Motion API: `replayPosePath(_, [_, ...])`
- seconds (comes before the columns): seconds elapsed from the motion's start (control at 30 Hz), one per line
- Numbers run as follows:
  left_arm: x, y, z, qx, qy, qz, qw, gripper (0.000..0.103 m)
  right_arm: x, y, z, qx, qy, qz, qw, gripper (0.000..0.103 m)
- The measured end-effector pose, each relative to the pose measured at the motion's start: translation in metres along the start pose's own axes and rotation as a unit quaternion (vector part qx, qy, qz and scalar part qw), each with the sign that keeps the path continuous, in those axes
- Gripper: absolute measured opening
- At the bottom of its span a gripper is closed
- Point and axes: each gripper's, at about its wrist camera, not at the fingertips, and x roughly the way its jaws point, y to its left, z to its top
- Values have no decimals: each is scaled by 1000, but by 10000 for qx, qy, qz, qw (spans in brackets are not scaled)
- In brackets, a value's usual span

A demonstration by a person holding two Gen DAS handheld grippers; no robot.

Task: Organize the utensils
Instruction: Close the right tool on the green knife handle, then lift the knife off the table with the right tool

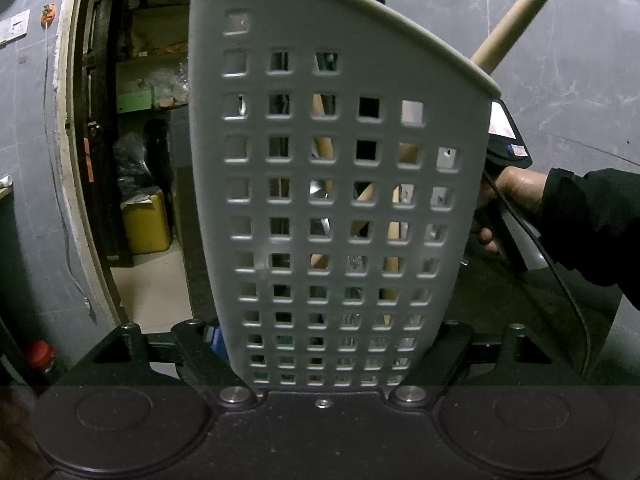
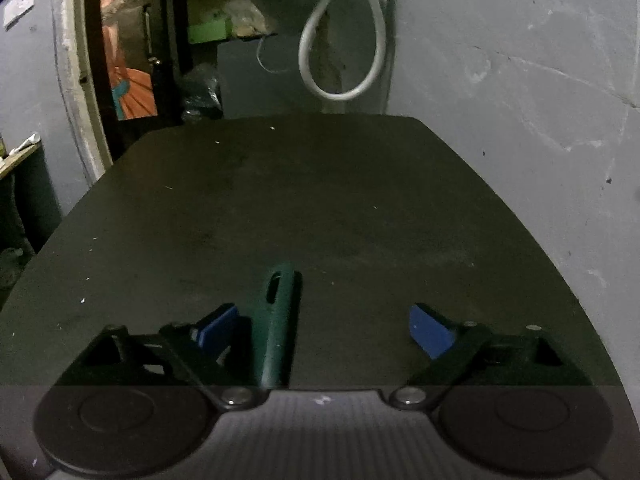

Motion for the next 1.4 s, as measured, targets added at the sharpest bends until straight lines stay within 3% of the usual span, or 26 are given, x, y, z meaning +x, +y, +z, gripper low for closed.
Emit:
replayPosePath(0.1, [0,-1,0,25,11,12,10000,83,-7,1,-4,-118,-146,138,9997,71])
replayPosePath(0.17, [0,-1,1,27,14,21,10000,83,-11,2,-6,-158,-209,214,9994,39])
replayPosePath(0.23, [1,-3,1,42,22,39,10000,83,-16,2,-7,-124,-189,237,9995,25])
replayPosePath(0.53, [1,-7,3,94,48,94,9999,83,-54,-12,-30,-249,87,430,9987,21])
replayPosePath(0.67, [1,-7,3,75,37,100,9999,83,-80,-6,-47,-663,209,405,9968,21])
replayPosePath(0.8, [0,-7,2,41,11,106,9999,83,-97,12,-56,-1346,270,60,9905,21])
replayPosePath(0.9, [-1,-4,1,-1,-8,68,10000,83,-106,34,-66,-2020,246,-246,9788,21])
replayPosePath(1.0, [-2,-1,0,-44,-40,22,10000,83,-115,60,-80,-2766,195,-565,9591,21])
replayPosePath(1.2, [-2,7,-3,-137,-79,-53,9999,83,-127,105,-123,-4193,-62,-1157,9004,21])
replayPosePath(1.3, [-2,10,-4,-173,-101,-81,9998,83,-134,116,-131,-4309,-72,-1093,8957,20])
replayPosePath(1.4, [-2,13,-5,-198,-128,-111,9997,83,-137,112,-130,-4114,16,-896,9070,20])
